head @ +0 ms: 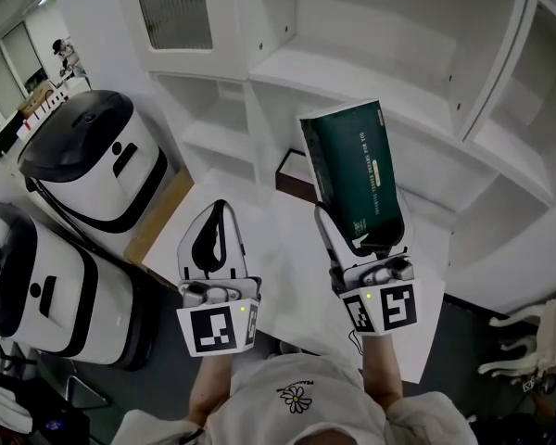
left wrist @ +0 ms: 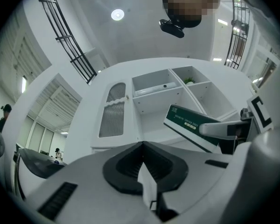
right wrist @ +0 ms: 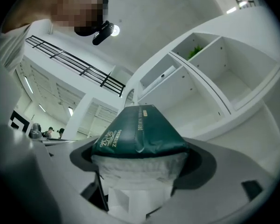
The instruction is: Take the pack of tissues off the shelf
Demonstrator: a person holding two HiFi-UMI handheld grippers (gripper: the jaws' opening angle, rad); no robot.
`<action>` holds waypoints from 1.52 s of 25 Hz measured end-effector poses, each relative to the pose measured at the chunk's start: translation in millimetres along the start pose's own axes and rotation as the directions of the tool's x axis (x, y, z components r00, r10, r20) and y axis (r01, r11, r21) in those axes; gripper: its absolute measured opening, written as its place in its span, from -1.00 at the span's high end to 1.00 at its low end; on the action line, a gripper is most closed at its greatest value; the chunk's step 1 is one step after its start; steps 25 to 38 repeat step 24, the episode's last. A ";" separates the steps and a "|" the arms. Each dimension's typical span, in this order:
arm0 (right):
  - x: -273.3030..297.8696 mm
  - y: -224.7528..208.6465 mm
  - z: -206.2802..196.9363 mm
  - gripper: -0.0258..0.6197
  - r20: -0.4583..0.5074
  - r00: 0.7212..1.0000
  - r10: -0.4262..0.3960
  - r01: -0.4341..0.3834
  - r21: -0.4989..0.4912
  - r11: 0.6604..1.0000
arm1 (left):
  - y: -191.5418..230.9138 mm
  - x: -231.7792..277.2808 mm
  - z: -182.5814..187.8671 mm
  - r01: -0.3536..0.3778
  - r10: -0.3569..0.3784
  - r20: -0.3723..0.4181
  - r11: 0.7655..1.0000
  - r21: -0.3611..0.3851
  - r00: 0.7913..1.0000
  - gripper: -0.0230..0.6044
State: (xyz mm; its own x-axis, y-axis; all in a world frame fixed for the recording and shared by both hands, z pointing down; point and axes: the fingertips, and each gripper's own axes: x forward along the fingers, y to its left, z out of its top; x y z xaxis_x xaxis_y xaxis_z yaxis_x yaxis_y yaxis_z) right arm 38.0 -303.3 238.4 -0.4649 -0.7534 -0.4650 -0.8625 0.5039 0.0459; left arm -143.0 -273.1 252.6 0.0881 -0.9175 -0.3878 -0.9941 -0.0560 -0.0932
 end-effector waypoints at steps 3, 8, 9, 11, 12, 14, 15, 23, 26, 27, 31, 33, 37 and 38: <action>-0.7 2.2 -2.1 -0.48 -0.013 1.000 0.009 -0.009 -0.001 1.000 | -3.1 -0.4 -0.3 0.004 -0.004 -0.003 1.000 0.001 1.000 0.93; 0.9 3.6 2.2 -0.48 -0.012 1.000 0.020 -0.020 -0.016 1.000 | -1.7 0.6 0.7 0.002 -0.002 -0.004 1.000 -0.001 1.000 0.93; 1.5 3.7 3.1 -0.48 -0.011 1.000 0.022 -0.022 -0.021 1.000 | -1.2 0.9 0.6 0.002 -0.002 -0.004 1.000 -0.002 1.000 0.93; 2.1 4.0 4.5 -0.48 -0.007 1.000 0.025 -0.025 -0.023 0.999 | -0.8 1.2 0.3 0.001 -0.001 -0.004 1.000 -0.003 1.000 0.93; 2.3 4.1 5.0 -0.48 -0.007 1.000 0.027 -0.027 -0.023 0.999 | -1.0 1.3 0.1 0.002 -0.002 -0.004 1.000 -0.004 1.000 0.93; 2.2 4.3 5.6 -0.48 -0.008 1.000 0.031 -0.031 -0.029 0.999 | -1.7 1.8 -1.0 0.003 -0.003 -0.007 1.000 -0.004 1.000 0.93; 2.1 4.4 5.6 -0.48 -0.008 0.999 0.031 -0.031 -0.032 0.999 | -2.0 2.1 -2.0 0.005 -0.005 -0.008 1.000 -0.003 1.000 0.93; 2.8 3.2 4.7 -0.48 -0.007 1.000 0.026 -0.026 -0.043 0.999 | 1.5 4.1 -5.7 0.003 -0.003 -0.009 1.000 0.001 1.000 0.93; 2.9 2.9 4.3 -0.48 -0.007 1.000 0.024 -0.024 -0.042 0.999 | 2.1 4.2 -5.5 0.002 -0.002 -0.007 1.000 0.001 1.000 0.93; 2.9 2.9 4.3 -0.48 -0.007 1.000 0.024 -0.024 -0.042 0.999 | 2.1 4.2 -5.5 0.002 -0.002 -0.007 1.000 0.001 1.000 0.93; 2.9 2.9 4.3 -0.48 -0.007 1.000 0.024 -0.024 -0.042 0.999 | 2.1 4.2 -5.5 0.002 -0.002 -0.007 1.000 0.001 1.000 0.93; 2.9 2.9 4.3 -0.48 -0.007 1.000 0.024 -0.024 -0.042 0.999 | 2.1 4.2 -5.5 0.002 -0.002 -0.007 1.000 0.001 1.000 0.93; 2.9 2.9 4.3 -0.48 -0.007 1.000 0.024 -0.024 -0.042 0.999 | 2.1 4.2 -5.5 0.002 -0.002 -0.007 1.000 0.001 1.000 0.93; 2.9 2.9 4.3 -0.48 -0.007 1.000 0.024 -0.024 -0.042 0.999 | 2.1 4.2 -5.5 0.002 -0.002 -0.007 1.000 0.001 1.000 0.93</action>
